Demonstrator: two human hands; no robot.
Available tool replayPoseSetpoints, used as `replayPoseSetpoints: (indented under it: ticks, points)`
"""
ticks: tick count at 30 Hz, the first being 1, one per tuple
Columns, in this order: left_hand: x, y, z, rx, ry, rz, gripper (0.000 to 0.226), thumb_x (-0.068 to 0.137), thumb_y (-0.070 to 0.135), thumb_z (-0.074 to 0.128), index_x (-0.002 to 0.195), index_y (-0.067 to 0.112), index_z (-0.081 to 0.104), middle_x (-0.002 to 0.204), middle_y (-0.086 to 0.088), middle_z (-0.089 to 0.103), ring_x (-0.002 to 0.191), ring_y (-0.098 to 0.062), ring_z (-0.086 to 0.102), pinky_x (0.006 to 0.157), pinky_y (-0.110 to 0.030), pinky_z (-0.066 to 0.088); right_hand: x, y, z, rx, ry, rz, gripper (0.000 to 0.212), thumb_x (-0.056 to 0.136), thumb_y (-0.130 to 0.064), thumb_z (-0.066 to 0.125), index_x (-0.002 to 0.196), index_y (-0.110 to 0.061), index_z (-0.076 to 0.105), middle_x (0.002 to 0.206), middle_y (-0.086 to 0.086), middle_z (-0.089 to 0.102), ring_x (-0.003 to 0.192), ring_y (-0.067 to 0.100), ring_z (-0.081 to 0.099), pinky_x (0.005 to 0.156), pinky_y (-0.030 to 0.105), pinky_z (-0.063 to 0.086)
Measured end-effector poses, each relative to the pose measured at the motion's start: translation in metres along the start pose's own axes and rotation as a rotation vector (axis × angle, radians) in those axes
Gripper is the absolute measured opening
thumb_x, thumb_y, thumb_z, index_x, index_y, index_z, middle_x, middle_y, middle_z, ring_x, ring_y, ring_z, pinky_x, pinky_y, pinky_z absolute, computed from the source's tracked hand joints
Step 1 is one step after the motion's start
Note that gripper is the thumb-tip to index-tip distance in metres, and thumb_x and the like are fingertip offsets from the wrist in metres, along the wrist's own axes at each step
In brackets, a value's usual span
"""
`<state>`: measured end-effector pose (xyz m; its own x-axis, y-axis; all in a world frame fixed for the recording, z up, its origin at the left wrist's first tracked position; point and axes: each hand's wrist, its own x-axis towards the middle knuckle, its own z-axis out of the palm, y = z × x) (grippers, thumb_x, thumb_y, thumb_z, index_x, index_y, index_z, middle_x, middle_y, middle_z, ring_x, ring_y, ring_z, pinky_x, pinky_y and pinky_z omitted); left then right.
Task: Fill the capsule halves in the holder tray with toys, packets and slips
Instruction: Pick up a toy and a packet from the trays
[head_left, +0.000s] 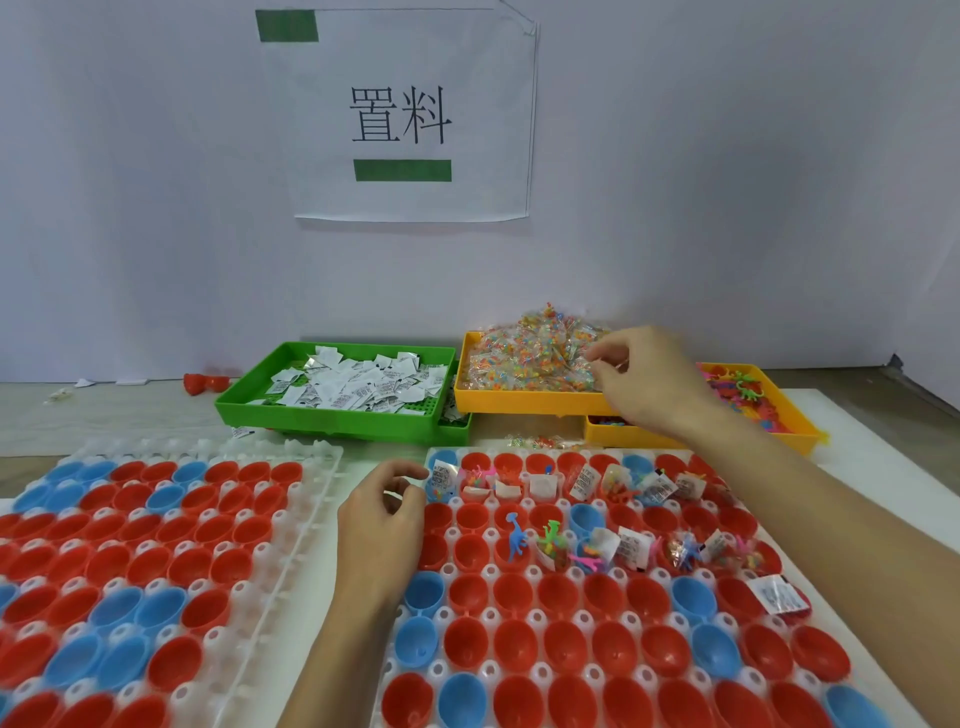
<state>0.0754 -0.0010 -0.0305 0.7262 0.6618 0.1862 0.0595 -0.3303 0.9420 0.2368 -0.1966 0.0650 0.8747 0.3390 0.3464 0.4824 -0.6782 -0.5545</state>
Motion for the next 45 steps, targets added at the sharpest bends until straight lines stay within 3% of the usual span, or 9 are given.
replayPoseSetpoints:
  ticks: [3,7,10,16,19,25,31,38,45]
  points:
    - [0.0,-0.001,0.0,0.0,0.001,0.0,0.031,0.092,0.006,0.05,0.084,0.03,0.067,0.083,0.003,0.065,0.067,-0.014,0.06,0.049,-0.018,0.042,0.025,0.015,0.005,-0.046,-0.027,0.119,0.024,0.097,-0.016,0.061,0.119,-0.008,0.069,0.122,0.011,0.068,0.11,0.024,0.062,0.096,0.036,0.051]
    - [0.001,-0.003,0.0,-0.032,0.01,-0.004,0.034,0.09,0.003,0.05,0.08,0.03,0.068,0.076,0.001,0.064,0.061,-0.013,0.056,0.048,-0.021,0.042,0.04,0.024,0.018,-0.125,-0.133,0.178,0.043,0.093,-0.025,0.07,0.131,-0.009,0.059,0.134,0.012,0.059,0.121,0.029,0.056,0.1,0.038,0.047]
    - [0.002,-0.003,0.0,-0.041,0.009,-0.003,0.034,0.089,0.002,0.051,0.079,0.029,0.068,0.076,0.002,0.063,0.062,-0.014,0.055,0.048,-0.02,0.041,0.045,0.029,0.027,-0.134,-0.146,0.179,0.042,0.09,-0.027,0.074,0.125,-0.008,0.061,0.13,0.011,0.061,0.117,0.028,0.058,0.094,0.035,0.047]
    - [0.001,-0.004,0.0,-0.049,0.003,-0.006,0.034,0.09,0.002,0.051,0.08,0.029,0.068,0.076,0.002,0.063,0.063,-0.015,0.055,0.05,-0.023,0.042,0.045,0.034,0.035,-0.086,-0.051,0.18,0.014,0.089,-0.015,0.075,0.099,-0.013,0.066,0.116,0.01,0.066,0.107,0.025,0.06,0.081,0.03,0.047]
    - [0.002,-0.003,0.0,-0.052,0.007,-0.017,0.033,0.089,0.002,0.05,0.08,0.027,0.068,0.073,0.004,0.062,0.06,-0.012,0.054,0.047,-0.021,0.04,0.042,0.034,0.032,0.002,0.047,0.147,0.007,0.092,-0.014,0.069,0.086,-0.017,0.066,0.099,0.004,0.068,0.096,0.02,0.062,0.075,0.029,0.045]
    - [0.001,0.001,-0.001,-0.051,-0.002,-0.038,0.032,0.092,0.005,0.05,0.084,0.03,0.068,0.08,0.005,0.064,0.065,-0.012,0.06,0.05,-0.022,0.045,0.021,0.019,0.011,0.216,0.244,0.127,0.003,0.092,-0.017,0.069,0.095,-0.015,0.067,0.086,0.0,0.068,0.078,0.012,0.063,0.06,0.016,0.041]
    - [-0.002,0.004,-0.002,-0.056,-0.026,-0.058,0.029,0.095,0.007,0.05,0.088,0.029,0.068,0.087,0.003,0.065,0.073,-0.017,0.065,0.052,-0.023,0.048,-0.022,0.006,0.017,0.354,0.195,0.075,0.005,0.093,-0.018,0.069,0.092,-0.023,0.067,0.081,-0.005,0.071,0.074,0.007,0.069,0.058,0.01,0.045]
    - [-0.002,0.003,-0.001,-0.022,-0.025,-0.034,0.029,0.094,0.007,0.051,0.087,0.03,0.068,0.087,0.004,0.065,0.074,-0.017,0.063,0.056,-0.027,0.049,0.022,0.018,0.016,0.266,0.161,0.18,0.008,0.095,-0.018,0.063,0.102,-0.016,0.066,0.094,0.008,0.073,0.086,0.023,0.07,0.079,0.037,0.058]
    - [0.001,0.001,-0.001,-0.033,-0.015,-0.031,0.033,0.092,0.005,0.05,0.082,0.03,0.068,0.08,0.004,0.064,0.054,-0.002,0.053,0.047,-0.017,0.041,0.049,0.04,0.023,0.142,0.183,0.21,0.019,0.098,-0.017,0.061,0.11,-0.01,0.075,0.107,0.009,0.075,0.09,0.021,0.071,0.085,0.036,0.058]
